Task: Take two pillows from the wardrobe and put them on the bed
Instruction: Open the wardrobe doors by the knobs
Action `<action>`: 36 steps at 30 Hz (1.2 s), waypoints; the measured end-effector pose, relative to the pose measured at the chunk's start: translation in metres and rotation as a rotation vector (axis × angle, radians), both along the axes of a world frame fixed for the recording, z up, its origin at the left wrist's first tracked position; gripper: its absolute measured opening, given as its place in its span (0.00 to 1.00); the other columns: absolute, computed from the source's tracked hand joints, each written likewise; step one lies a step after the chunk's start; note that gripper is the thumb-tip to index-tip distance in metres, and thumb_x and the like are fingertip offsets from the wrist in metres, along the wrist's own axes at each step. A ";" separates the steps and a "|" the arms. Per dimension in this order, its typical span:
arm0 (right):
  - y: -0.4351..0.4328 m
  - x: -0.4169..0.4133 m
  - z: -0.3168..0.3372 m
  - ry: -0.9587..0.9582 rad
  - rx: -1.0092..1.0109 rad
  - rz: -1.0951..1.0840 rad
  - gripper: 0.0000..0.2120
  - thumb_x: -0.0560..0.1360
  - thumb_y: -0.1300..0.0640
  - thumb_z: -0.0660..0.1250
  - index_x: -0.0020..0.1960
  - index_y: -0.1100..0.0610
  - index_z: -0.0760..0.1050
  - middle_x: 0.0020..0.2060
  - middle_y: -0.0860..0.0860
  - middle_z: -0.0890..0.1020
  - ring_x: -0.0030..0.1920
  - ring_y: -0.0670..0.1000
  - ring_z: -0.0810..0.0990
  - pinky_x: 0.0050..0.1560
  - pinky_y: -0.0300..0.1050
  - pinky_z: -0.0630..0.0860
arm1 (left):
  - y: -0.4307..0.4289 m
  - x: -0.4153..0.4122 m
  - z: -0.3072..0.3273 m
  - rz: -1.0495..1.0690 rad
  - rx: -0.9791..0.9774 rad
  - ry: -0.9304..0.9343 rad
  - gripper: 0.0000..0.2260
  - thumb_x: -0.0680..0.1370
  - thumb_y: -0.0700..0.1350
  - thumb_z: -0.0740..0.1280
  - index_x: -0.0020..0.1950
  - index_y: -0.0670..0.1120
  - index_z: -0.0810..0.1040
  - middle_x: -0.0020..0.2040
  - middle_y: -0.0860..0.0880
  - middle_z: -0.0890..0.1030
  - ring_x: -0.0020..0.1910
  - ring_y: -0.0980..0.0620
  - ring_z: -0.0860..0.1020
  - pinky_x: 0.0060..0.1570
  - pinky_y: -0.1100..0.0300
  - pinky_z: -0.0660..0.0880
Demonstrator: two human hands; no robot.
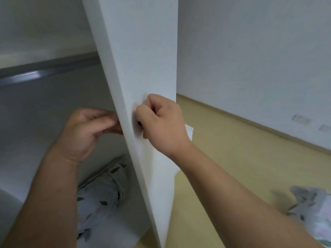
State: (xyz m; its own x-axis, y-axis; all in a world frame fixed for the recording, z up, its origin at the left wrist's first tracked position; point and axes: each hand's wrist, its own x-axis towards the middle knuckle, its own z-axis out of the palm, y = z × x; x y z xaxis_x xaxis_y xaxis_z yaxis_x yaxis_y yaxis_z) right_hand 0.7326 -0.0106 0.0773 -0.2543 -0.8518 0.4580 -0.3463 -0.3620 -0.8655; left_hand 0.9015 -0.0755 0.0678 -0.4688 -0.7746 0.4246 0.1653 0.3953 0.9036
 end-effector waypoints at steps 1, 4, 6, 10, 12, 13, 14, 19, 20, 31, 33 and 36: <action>0.002 -0.005 -0.003 -0.022 0.010 -0.002 0.13 0.68 0.54 0.62 0.29 0.56 0.63 0.25 0.54 0.72 0.30 0.59 0.74 0.32 0.56 0.75 | 0.003 0.001 0.004 -0.063 -0.013 -0.043 0.05 0.67 0.50 0.78 0.39 0.50 0.89 0.39 0.48 0.88 0.39 0.51 0.86 0.42 0.61 0.82; 0.013 -0.029 -0.008 -0.136 0.005 -0.027 0.14 0.66 0.56 0.61 0.31 0.63 0.60 0.28 0.66 0.67 0.29 0.62 0.66 0.28 0.60 0.68 | 0.007 -0.018 0.017 -0.214 -0.066 -0.220 0.22 0.59 0.62 0.79 0.44 0.49 0.89 0.44 0.43 0.88 0.45 0.46 0.86 0.49 0.60 0.81; 0.022 -0.046 -0.007 -0.223 -0.007 -0.042 0.14 0.66 0.57 0.60 0.32 0.66 0.58 0.29 0.69 0.64 0.30 0.60 0.63 0.27 0.57 0.63 | 0.010 -0.038 0.021 -0.316 -0.079 -0.257 0.21 0.61 0.62 0.79 0.46 0.49 0.89 0.47 0.44 0.88 0.48 0.48 0.86 0.50 0.62 0.80; 0.041 -0.080 -0.005 -0.275 -0.019 -0.095 0.14 0.72 0.62 0.58 0.33 0.68 0.59 0.30 0.68 0.60 0.30 0.64 0.58 0.30 0.53 0.55 | 0.012 -0.080 0.016 -0.413 -0.057 -0.255 0.21 0.63 0.57 0.79 0.52 0.47 0.88 0.50 0.40 0.87 0.52 0.44 0.85 0.50 0.60 0.80; 0.046 -0.095 -0.006 -0.261 -0.041 -0.155 0.14 0.73 0.60 0.58 0.33 0.63 0.58 0.31 0.60 0.59 0.34 0.60 0.56 0.32 0.50 0.55 | 0.013 -0.098 0.016 -0.451 -0.033 -0.249 0.25 0.63 0.59 0.79 0.54 0.45 0.87 0.51 0.39 0.86 0.53 0.41 0.85 0.52 0.57 0.81; 0.049 -0.102 -0.008 -0.259 -0.048 -0.185 0.14 0.74 0.59 0.58 0.33 0.61 0.59 0.32 0.57 0.59 0.35 0.56 0.57 0.33 0.49 0.56 | 0.014 -0.107 0.017 -0.475 -0.018 -0.248 0.26 0.64 0.59 0.79 0.55 0.44 0.86 0.52 0.39 0.86 0.54 0.41 0.85 0.54 0.55 0.81; 0.050 -0.108 -0.009 -0.267 -0.048 -0.207 0.14 0.74 0.58 0.59 0.33 0.60 0.59 0.33 0.56 0.59 0.35 0.55 0.58 0.34 0.49 0.57 | 0.014 -0.113 0.017 -0.496 -0.012 -0.252 0.27 0.64 0.58 0.79 0.56 0.44 0.86 0.52 0.39 0.86 0.54 0.41 0.85 0.56 0.54 0.80; 0.060 -0.138 -0.009 -0.335 -0.015 -0.331 0.11 0.73 0.56 0.59 0.33 0.55 0.64 0.33 0.54 0.65 0.36 0.51 0.63 0.36 0.47 0.61 | 0.019 -0.147 0.018 -0.553 0.003 -0.297 0.19 0.70 0.43 0.77 0.59 0.40 0.84 0.55 0.43 0.86 0.57 0.45 0.84 0.58 0.59 0.79; 0.061 -0.146 -0.010 -0.348 -0.001 -0.354 0.11 0.73 0.55 0.60 0.33 0.55 0.66 0.33 0.54 0.68 0.36 0.51 0.65 0.36 0.46 0.64 | 0.021 -0.155 0.016 -0.540 0.001 -0.305 0.18 0.71 0.40 0.74 0.61 0.40 0.82 0.55 0.44 0.86 0.58 0.47 0.83 0.58 0.59 0.79; 0.070 -0.189 -0.044 -0.324 0.040 -0.938 0.20 0.85 0.45 0.54 0.38 0.53 0.67 0.32 0.45 0.72 0.34 0.47 0.70 0.39 0.46 0.68 | 0.033 -0.223 -0.035 -0.502 0.109 -0.248 0.20 0.81 0.39 0.62 0.74 0.43 0.70 0.69 0.50 0.77 0.67 0.57 0.76 0.72 0.54 0.68; 0.071 -0.191 -0.046 -0.250 0.029 -0.978 0.16 0.85 0.46 0.55 0.44 0.53 0.71 0.37 0.45 0.76 0.38 0.44 0.74 0.41 0.43 0.70 | 0.032 -0.227 -0.042 -0.447 0.141 -0.231 0.18 0.82 0.38 0.62 0.72 0.45 0.72 0.66 0.50 0.80 0.65 0.55 0.78 0.70 0.51 0.71; 0.067 -0.188 -0.055 -0.182 -0.027 -1.095 0.10 0.83 0.49 0.59 0.49 0.53 0.72 0.48 0.48 0.75 0.48 0.48 0.76 0.51 0.45 0.74 | 0.028 -0.224 -0.054 -0.336 0.169 -0.229 0.15 0.82 0.37 0.61 0.67 0.47 0.75 0.61 0.49 0.83 0.61 0.52 0.81 0.66 0.52 0.73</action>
